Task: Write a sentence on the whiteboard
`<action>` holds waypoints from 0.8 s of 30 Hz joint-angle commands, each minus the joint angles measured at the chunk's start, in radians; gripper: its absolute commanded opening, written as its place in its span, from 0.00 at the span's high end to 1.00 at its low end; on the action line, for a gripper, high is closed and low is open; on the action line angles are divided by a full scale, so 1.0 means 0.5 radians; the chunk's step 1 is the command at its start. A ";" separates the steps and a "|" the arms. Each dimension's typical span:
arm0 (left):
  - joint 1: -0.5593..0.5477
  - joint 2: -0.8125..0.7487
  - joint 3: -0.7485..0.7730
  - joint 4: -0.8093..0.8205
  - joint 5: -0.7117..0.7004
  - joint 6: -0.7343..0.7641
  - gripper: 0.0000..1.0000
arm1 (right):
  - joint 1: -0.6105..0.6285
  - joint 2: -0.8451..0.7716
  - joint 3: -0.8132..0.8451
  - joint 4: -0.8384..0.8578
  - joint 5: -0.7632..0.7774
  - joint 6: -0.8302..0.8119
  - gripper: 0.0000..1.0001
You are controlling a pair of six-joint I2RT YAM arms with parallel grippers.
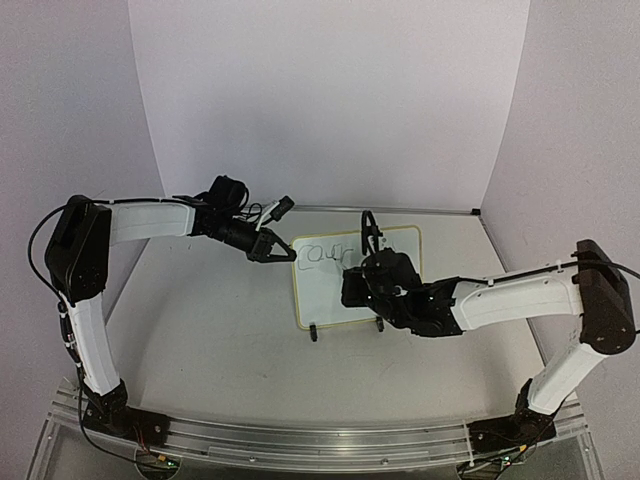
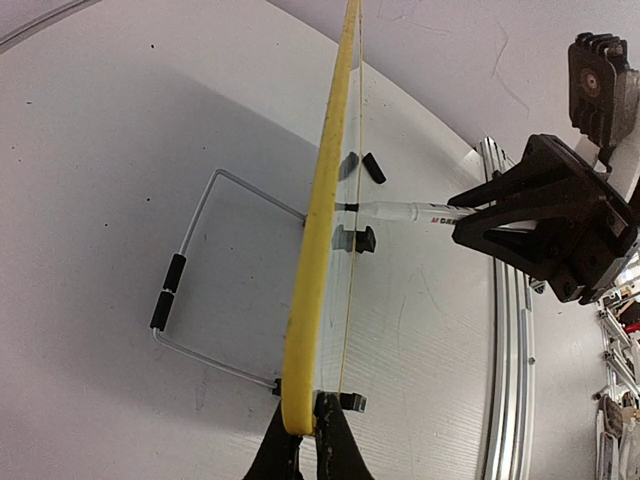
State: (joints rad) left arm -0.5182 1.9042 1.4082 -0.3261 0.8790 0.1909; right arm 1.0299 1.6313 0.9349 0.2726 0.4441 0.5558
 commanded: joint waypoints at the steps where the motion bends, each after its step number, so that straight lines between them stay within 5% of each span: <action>1: -0.026 -0.040 0.022 -0.090 -0.227 0.212 1.00 | -0.039 -0.073 -0.048 -0.059 0.041 0.026 1.00; 18: -0.025 -0.066 0.016 -0.105 -0.254 0.236 1.00 | -0.046 -0.491 -0.298 0.247 -0.238 -0.444 1.00; 24: -0.027 -0.066 0.014 -0.105 -0.255 0.235 1.00 | -0.190 -0.617 -0.378 0.225 -0.607 -0.492 1.00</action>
State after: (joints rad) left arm -0.5279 1.8839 1.4082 -0.3496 0.8612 0.2214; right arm 0.9866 1.3620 0.7797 0.3651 0.2695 0.3516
